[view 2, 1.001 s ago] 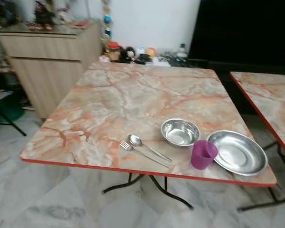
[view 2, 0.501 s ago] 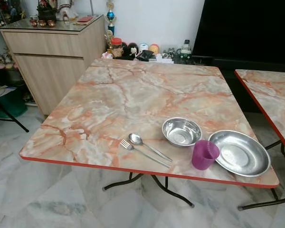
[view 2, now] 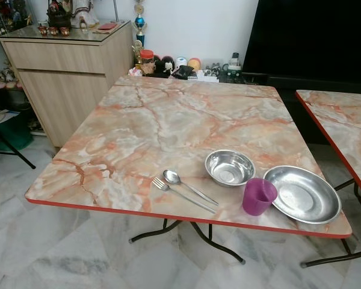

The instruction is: Setting the table

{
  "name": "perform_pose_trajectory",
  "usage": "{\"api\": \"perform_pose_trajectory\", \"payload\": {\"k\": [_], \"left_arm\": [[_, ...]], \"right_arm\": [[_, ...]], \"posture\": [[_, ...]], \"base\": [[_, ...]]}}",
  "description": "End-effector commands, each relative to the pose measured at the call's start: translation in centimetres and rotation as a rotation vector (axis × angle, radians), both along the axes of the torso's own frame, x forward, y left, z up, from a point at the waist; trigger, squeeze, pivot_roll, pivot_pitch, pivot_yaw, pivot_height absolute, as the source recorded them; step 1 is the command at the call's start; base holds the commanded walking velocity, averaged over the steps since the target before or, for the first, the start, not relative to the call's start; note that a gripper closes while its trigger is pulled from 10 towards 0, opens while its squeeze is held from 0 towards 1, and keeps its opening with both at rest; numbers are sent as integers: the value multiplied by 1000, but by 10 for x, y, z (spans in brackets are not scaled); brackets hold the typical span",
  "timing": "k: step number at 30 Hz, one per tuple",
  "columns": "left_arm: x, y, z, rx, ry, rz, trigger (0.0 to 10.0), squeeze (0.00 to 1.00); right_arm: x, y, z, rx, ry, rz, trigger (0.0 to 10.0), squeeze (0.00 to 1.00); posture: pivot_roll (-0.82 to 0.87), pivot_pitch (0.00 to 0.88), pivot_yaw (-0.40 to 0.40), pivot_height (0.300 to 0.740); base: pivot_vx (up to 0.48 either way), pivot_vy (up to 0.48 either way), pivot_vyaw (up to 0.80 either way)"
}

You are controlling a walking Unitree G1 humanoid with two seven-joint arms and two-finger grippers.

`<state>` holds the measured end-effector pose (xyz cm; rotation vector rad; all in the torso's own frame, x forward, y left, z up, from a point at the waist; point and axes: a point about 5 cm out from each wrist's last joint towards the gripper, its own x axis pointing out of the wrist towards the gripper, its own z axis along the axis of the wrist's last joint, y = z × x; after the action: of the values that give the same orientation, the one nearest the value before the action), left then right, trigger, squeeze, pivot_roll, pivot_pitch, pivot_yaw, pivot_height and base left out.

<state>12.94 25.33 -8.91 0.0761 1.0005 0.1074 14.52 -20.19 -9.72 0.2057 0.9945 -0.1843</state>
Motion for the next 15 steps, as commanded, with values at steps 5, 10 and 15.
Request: {"api": "perform_pose_trajectory", "payload": {"k": [5,10,15], "left_arm": [[78,-43,23,-112,-154,3,10000,0],[78,-44,22,-114,-153,-1,10000,0],[76,-47,22,-106,-162,-110,10000,0]], "right_arm": [[55,12,24,71,-173,-38,10000,0],[55,11,23,64,-167,-37,10000,0],[41,11,17,82,-162,-64,10000,0]], "posture": [[151,66,-78,740],[145,60,-80,740],[120,0,-68,740]], "base": [[0,0,0],[0,0,0],[0,0,0]]}}
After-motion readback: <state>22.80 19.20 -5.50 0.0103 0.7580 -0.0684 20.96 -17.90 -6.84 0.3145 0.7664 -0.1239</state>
